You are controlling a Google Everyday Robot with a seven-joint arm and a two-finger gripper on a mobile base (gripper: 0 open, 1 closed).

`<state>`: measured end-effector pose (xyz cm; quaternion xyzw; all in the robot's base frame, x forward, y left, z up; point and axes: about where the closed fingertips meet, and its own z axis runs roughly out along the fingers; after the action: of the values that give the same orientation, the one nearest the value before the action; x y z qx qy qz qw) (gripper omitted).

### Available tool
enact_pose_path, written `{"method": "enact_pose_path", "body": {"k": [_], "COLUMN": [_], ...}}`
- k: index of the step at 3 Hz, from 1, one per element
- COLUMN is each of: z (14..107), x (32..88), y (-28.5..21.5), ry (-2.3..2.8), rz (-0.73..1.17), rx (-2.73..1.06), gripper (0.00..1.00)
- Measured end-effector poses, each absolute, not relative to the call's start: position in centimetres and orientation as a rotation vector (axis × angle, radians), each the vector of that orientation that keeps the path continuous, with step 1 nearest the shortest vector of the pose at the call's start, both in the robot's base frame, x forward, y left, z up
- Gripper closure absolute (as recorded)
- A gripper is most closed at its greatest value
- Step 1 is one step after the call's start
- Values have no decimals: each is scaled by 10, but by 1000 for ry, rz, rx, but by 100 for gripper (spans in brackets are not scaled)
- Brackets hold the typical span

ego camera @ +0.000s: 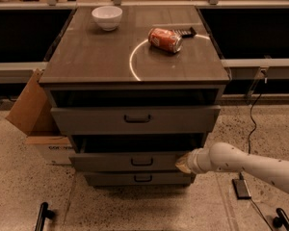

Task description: Close middle drawer

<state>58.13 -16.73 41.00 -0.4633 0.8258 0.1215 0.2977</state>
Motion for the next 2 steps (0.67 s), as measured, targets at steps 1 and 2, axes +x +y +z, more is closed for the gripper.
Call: {"method": "enact_pose_path", "body": {"k": [1, 2], "z": [411, 408], "x": [597, 616], "y": [-171, -173], "ry": [2196, 2202], "rz": [335, 336], "rx": [-1211, -1203], "gripper": [100, 100]}}
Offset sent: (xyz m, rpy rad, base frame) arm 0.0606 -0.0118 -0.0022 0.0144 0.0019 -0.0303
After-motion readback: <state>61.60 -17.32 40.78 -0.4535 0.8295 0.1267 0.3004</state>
